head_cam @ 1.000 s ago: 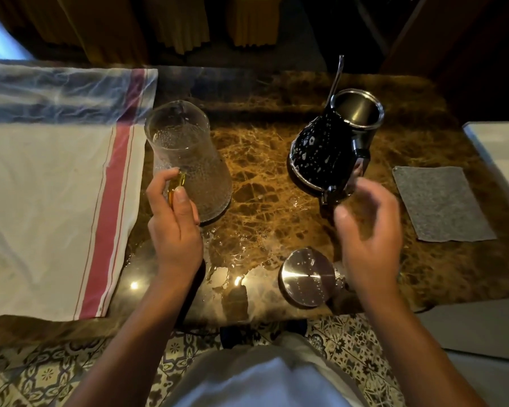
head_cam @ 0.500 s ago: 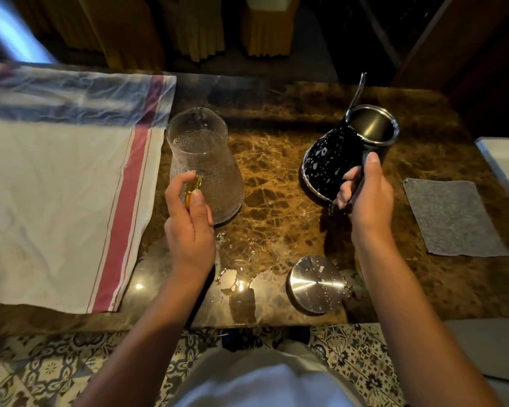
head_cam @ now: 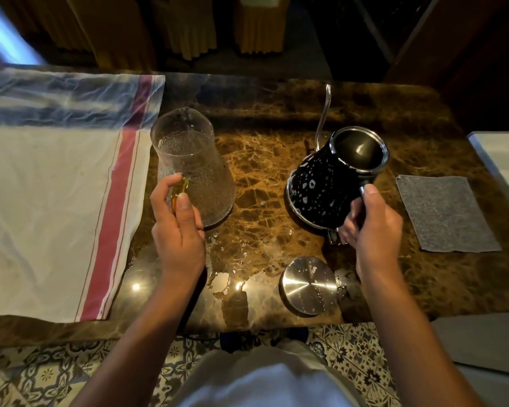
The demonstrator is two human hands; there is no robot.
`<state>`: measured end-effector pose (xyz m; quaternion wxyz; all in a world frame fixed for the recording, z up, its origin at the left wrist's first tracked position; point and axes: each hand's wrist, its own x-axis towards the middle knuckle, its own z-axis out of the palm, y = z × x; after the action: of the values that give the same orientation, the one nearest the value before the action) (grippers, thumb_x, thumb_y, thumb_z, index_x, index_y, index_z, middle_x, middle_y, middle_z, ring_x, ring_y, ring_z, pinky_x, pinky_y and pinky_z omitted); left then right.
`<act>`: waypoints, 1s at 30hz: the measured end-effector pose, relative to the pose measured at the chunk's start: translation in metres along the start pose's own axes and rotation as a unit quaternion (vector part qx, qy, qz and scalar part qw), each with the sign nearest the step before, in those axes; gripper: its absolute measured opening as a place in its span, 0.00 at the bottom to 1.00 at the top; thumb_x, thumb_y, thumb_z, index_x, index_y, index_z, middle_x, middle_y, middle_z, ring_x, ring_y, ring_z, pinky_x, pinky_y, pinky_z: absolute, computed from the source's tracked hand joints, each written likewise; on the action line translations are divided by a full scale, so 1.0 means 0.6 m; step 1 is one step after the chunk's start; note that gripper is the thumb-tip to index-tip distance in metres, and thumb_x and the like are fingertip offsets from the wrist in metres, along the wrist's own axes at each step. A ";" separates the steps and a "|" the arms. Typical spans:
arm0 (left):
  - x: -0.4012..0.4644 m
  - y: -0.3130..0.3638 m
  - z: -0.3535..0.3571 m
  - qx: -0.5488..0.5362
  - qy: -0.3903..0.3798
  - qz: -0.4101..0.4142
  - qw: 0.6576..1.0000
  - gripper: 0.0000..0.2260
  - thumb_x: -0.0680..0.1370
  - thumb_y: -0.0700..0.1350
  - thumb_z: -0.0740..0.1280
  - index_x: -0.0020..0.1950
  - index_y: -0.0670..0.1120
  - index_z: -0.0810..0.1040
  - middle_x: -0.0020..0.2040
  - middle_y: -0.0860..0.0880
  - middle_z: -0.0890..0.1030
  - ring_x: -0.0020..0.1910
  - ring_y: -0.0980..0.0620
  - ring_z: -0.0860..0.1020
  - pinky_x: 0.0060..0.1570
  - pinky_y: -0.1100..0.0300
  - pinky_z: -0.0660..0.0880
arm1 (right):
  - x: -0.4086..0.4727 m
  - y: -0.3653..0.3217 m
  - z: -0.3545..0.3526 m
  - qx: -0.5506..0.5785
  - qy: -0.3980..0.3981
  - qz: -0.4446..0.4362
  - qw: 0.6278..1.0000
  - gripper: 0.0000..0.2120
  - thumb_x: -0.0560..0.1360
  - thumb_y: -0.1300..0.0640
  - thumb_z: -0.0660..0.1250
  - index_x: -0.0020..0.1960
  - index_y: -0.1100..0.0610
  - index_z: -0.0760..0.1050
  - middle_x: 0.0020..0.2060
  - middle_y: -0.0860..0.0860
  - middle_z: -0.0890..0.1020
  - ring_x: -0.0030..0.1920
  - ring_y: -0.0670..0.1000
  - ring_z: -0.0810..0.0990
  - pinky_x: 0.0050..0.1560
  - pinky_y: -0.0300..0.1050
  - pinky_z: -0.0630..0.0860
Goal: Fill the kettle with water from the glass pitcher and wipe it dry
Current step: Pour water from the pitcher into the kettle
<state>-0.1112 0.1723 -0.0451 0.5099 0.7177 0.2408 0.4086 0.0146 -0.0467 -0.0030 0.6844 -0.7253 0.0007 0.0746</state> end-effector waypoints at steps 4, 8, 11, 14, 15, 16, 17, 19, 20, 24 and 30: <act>0.002 -0.003 -0.005 -0.040 -0.016 -0.032 0.999 0.20 0.86 0.55 0.54 0.74 0.45 0.65 0.35 0.49 0.73 0.30 0.51 0.71 0.29 0.58 0.69 | 0.001 0.002 0.001 0.003 0.004 -0.006 1.000 0.21 0.85 0.46 0.59 0.35 0.54 0.70 0.25 0.52 0.67 0.26 0.50 0.65 0.29 0.45 0.63; 0.001 -0.007 -0.022 -0.087 -0.006 -0.081 0.993 0.11 0.85 0.56 0.59 0.63 0.53 0.70 0.39 0.52 0.76 0.33 0.51 0.73 0.32 0.58 0.72 | 0.002 0.005 0.002 0.008 0.000 -0.017 1.000 0.21 0.85 0.47 0.59 0.35 0.54 0.70 0.25 0.53 0.67 0.26 0.51 0.64 0.28 0.45 0.62; 0.001 0.001 -0.030 -0.034 0.017 -0.079 0.996 0.10 0.87 0.53 0.56 0.49 0.56 0.74 0.40 0.55 0.76 0.37 0.56 0.75 0.37 0.58 0.75 | 0.002 0.005 0.002 0.009 -0.002 -0.023 1.000 0.22 0.85 0.48 0.59 0.34 0.54 0.70 0.24 0.53 0.66 0.25 0.51 0.64 0.28 0.45 0.62; 0.014 0.004 -0.044 0.012 0.048 -0.093 0.994 0.15 0.87 0.52 0.55 0.43 0.54 0.72 0.39 0.54 0.74 0.36 0.63 0.74 0.38 0.67 0.72 | 0.001 0.005 0.003 0.007 0.002 -0.024 1.000 0.22 0.85 0.48 0.58 0.34 0.54 0.70 0.23 0.51 0.67 0.25 0.51 0.64 0.28 0.45 0.62; 0.022 0.005 -0.050 0.024 0.051 -0.102 0.993 0.16 0.87 0.54 0.55 0.42 0.54 0.72 0.37 0.53 0.74 0.35 0.61 0.73 0.38 0.64 0.72 | 0.001 0.005 0.003 0.008 0.003 -0.023 1.000 0.22 0.85 0.48 0.58 0.34 0.54 0.70 0.23 0.51 0.67 0.25 0.51 0.64 0.28 0.45 0.62; 0.031 0.004 -0.056 0.033 0.049 -0.112 0.992 0.17 0.87 0.56 0.55 0.40 0.55 0.72 0.37 0.53 0.73 0.35 0.58 0.71 0.38 0.59 0.70 | 0.002 0.005 0.002 0.009 0.002 -0.022 1.000 0.22 0.85 0.48 0.59 0.34 0.54 0.70 0.24 0.51 0.67 0.25 0.51 0.64 0.28 0.45 0.62; 0.040 0.003 -0.063 0.038 0.044 -0.128 0.990 0.18 0.86 0.57 0.55 0.39 0.55 0.72 0.36 0.52 0.72 0.35 0.56 0.70 0.38 0.56 0.69 | 0.002 0.005 0.002 0.008 0.001 -0.022 1.000 0.22 0.85 0.47 0.59 0.34 0.54 0.70 0.24 0.51 0.67 0.25 0.51 0.64 0.28 0.45 0.62; 0.054 0.004 -0.073 0.002 0.044 -0.174 0.984 0.19 0.85 0.57 0.59 0.36 0.54 0.73 0.34 0.54 0.72 0.35 0.55 0.70 0.39 0.56 0.69 | 0.002 0.007 0.002 0.009 -0.001 -0.019 1.000 0.21 0.83 0.45 0.59 0.34 0.54 0.70 0.24 0.51 0.67 0.25 0.51 0.64 0.29 0.46 0.62; 0.061 0.005 -0.076 -0.027 0.045 -0.188 0.981 0.19 0.84 0.57 0.61 0.35 0.53 0.74 0.32 0.55 0.72 0.34 0.56 0.70 0.38 0.57 0.70 | 0.003 0.007 0.001 0.008 -0.001 -0.019 1.000 0.21 0.83 0.45 0.59 0.35 0.54 0.70 0.24 0.51 0.67 0.25 0.51 0.64 0.29 0.46 0.62; 0.097 0.011 -0.082 0.010 0.015 -0.152 0.988 0.19 0.80 0.54 0.69 0.31 0.50 0.75 0.24 0.58 0.72 0.27 0.60 0.69 0.33 0.61 0.70 | 0.004 0.009 0.001 0.003 0.000 -0.022 1.000 0.21 0.84 0.45 0.59 0.36 0.56 0.70 0.23 0.51 0.68 0.25 0.51 0.65 0.27 0.44 0.63; 0.140 0.073 -0.081 0.040 -0.030 -0.062 0.997 0.20 0.79 0.52 0.72 0.27 0.54 0.77 0.22 0.58 0.70 0.26 0.59 0.65 0.29 0.65 0.66 | 0.006 0.013 -0.002 0.013 -0.007 -0.026 1.000 0.22 0.84 0.45 0.60 0.39 0.59 0.72 0.25 0.53 0.67 0.26 0.51 0.64 0.27 0.44 0.62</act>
<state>-0.1086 0.2462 0.0315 0.5122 0.7331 0.2854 0.3446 0.0172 -0.0481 -0.0112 0.6953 -0.7157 -0.0216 0.0620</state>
